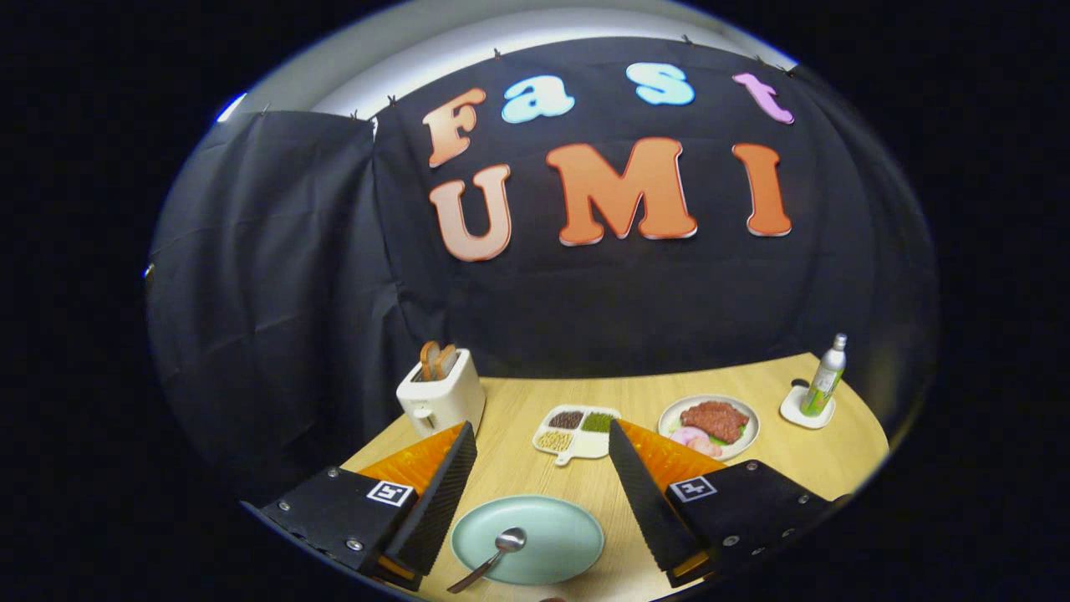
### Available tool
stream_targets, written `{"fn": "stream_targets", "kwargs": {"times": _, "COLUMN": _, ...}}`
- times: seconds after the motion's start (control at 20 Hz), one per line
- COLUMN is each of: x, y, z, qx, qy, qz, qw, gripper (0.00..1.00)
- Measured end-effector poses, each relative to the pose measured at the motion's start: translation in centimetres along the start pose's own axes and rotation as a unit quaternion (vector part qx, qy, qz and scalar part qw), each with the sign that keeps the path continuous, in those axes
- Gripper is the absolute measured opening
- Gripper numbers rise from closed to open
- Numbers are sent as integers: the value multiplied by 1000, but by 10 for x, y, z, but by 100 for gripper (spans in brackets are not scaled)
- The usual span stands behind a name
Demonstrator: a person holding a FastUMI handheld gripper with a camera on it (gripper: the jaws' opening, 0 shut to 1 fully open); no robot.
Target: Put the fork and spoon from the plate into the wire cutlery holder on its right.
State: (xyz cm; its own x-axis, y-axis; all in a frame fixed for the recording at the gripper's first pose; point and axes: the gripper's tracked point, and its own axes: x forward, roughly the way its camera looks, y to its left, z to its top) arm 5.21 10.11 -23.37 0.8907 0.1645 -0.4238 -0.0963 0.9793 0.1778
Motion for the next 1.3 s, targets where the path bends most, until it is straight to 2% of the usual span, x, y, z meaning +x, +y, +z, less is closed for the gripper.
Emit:
{"fn": "stream_targets", "kwargs": {"times": 0.15, "x": 9, "y": 28, "z": -51, "qx": 31, "qy": 115, "qz": 35, "qw": 992, "gripper": 96}}
{"fn": "stream_targets", "kwargs": {"times": 0.45, "x": 30, "y": 40, "z": -106, "qx": 15, "qy": 229, "qz": 27, "qw": 973, "gripper": 99}}
{"fn": "stream_targets", "kwargs": {"times": 0.65, "x": 34, "y": 42, "z": -150, "qx": 6, "qy": 324, "qz": 14, "qw": 946, "gripper": 98}}
{"fn": "stream_targets", "kwargs": {"times": 0.85, "x": 34, "y": 51, "z": -199, "qx": 3, "qy": 422, "qz": 17, "qw": 906, "gripper": 96}}
{"fn": "stream_targets", "kwargs": {"times": 1.0, "x": 32, "y": 66, "z": -227, "qx": 11, "qy": 476, "qz": 33, "qw": 879, "gripper": 91}}
{"fn": "stream_targets", "kwargs": {"times": 1.25, "x": 37, "y": 59, "z": -258, "qx": -9, "qy": 522, "qz": 5, "qw": 853, "gripper": 73}}
{"fn": "stream_targets", "kwargs": {"times": 1.3, "x": 36, "y": 56, "z": -262, "qx": -9, "qy": 530, "qz": -3, "qw": 848, "gripper": 66}}
